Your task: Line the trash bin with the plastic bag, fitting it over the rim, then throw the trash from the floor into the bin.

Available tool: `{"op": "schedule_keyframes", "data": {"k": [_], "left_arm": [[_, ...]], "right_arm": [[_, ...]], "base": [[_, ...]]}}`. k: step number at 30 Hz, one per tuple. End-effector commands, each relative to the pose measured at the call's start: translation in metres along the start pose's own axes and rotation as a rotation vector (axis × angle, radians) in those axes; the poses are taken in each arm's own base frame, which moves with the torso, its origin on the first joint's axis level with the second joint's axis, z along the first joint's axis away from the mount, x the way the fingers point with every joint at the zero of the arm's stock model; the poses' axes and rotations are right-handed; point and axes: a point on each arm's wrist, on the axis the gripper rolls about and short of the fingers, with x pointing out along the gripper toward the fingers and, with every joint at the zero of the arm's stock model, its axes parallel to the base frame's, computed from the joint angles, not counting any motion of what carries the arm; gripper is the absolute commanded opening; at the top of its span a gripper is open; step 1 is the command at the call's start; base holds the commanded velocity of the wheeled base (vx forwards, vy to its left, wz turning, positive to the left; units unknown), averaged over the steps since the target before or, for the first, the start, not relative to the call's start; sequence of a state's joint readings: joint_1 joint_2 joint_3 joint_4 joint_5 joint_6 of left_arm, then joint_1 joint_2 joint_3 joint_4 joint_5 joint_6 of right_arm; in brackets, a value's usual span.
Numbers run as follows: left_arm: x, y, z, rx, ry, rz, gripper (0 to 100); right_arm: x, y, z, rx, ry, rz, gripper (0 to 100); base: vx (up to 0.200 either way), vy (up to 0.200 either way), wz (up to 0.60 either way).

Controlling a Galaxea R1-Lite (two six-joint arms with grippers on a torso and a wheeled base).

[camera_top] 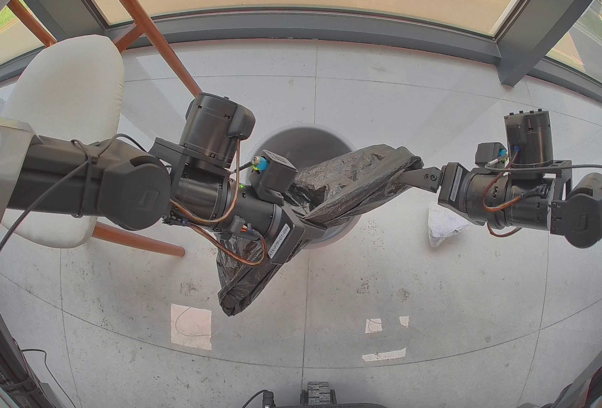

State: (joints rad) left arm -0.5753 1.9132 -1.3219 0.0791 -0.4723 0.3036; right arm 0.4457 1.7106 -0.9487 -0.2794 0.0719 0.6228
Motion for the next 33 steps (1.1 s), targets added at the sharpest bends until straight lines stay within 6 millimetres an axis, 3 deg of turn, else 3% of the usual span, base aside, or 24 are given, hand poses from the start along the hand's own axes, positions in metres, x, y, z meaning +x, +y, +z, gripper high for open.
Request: {"op": "schedule_keyframes", "data": {"k": [1, 12, 24, 25, 33], "left_arm": [[0.000, -0.001, 0.000, 0.001, 0.000, -0.001, 0], [0.001, -0.001, -0.001, 0.000, 0.003, -0.002, 0], [0.005, 0.001, -0.001, -0.021, -0.020, 0.002, 0], [0.006, 0.001, -0.001, -0.022, -0.017, 0.001, 0], [0.007, 0.000, -0.004, -0.044, -0.007, 0.000, 0]], "right_arm": [[0.016, -0.001, 0.000, 0.000, 0.016, -0.013, 100], [0.031, 0.018, 0.000, -0.022, 0.019, 0.035, 100], [0.055, 0.029, -0.015, -0.038, 0.021, 0.026, 100], [0.056, 0.029, -0.015, -0.038, 0.015, 0.029, 0], [0.066, 0.031, -0.019, -0.042, 0.027, 0.032, 0]], "base": [[0.000, 0.000, 0.00], [0.000, 0.000, 0.00], [0.000, 0.000, 0.00], [0.000, 0.000, 0.00], [0.000, 0.000, 0.00]]}}
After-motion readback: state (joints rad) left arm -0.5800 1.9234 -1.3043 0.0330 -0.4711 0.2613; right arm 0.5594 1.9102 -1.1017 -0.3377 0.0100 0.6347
